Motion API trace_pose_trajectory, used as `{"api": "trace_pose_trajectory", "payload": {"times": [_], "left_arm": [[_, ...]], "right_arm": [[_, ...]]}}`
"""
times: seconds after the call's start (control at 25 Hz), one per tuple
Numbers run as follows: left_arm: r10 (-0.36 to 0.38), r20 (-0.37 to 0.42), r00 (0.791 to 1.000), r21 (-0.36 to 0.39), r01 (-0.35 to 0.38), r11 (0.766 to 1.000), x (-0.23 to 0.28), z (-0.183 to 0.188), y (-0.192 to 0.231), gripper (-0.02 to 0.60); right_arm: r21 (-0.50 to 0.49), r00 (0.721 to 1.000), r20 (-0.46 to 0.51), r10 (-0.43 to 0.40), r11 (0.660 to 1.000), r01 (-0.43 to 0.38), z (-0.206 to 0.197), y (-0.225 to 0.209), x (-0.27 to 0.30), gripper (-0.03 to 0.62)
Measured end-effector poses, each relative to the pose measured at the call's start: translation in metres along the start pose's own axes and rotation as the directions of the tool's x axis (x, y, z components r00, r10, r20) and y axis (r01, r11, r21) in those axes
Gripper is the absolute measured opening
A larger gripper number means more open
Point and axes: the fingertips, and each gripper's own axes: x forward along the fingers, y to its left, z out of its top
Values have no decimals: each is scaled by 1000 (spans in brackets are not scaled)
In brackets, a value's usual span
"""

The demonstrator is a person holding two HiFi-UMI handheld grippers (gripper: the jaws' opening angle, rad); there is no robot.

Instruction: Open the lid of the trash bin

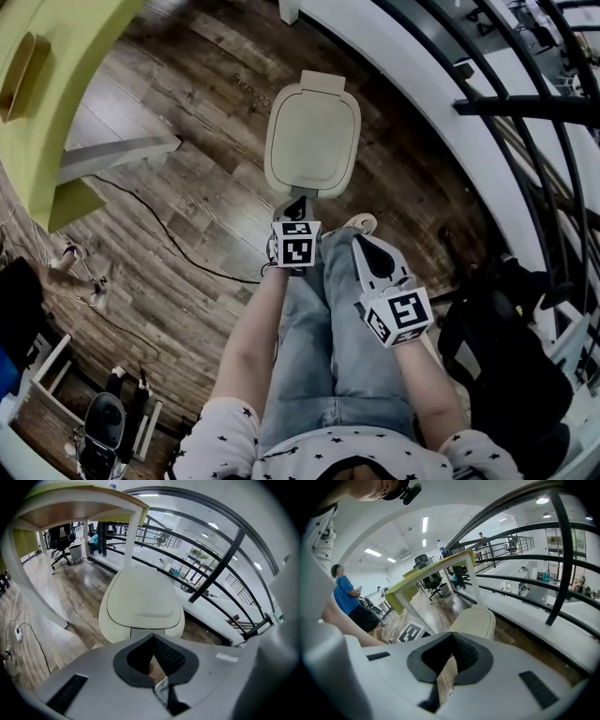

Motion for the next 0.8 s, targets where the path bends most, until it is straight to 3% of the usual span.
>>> {"api": "trace_pose_trajectory", "payload": {"times": [0.8], "left_arm": [[14,-45,999,37,-12,999,14,-8,5,11]], "right_arm": [[26,1000,11,3,1000,-4,0,2,7,-6]]}}
